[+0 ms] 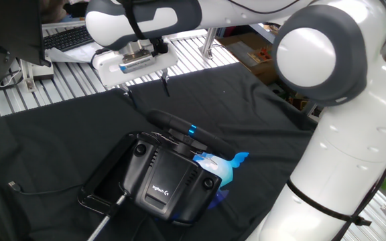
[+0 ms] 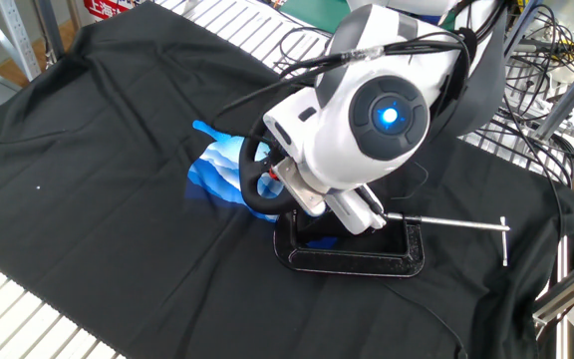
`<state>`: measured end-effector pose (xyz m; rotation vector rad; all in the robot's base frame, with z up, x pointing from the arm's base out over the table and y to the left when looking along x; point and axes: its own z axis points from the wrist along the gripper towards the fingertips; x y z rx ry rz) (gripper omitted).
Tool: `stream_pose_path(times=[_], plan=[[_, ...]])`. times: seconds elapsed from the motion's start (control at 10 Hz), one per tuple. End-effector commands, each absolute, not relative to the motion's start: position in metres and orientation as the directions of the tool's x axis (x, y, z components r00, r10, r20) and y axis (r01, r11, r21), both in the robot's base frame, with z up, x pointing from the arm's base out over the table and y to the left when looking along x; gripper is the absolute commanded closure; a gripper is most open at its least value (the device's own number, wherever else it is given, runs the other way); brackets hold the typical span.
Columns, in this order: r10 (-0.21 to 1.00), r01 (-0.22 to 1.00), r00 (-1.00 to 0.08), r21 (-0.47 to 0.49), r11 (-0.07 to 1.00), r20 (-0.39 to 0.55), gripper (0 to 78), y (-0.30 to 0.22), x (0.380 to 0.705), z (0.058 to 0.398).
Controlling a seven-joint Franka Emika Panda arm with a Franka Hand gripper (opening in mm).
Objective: Rotate the steering wheel 90 degrees counterclockwise
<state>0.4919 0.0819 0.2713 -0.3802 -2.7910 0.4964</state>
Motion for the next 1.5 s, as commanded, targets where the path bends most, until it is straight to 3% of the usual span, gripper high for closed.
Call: stream_pose_path(times=[0.1,0.5,1.5], plan=[[0.241,0.148,-0.936,-0.335,0.930,0.255,0.1,0.0819,0.4924,0.2725],[0.153,0.035,-0.950,-0.393,0.919,0.273,0.1,0.0819,0.4924,0.2725],[0.163,0.041,-0.944,-0.389,0.920,0.287,0.1,0.0902,0.4931,0.2665]])
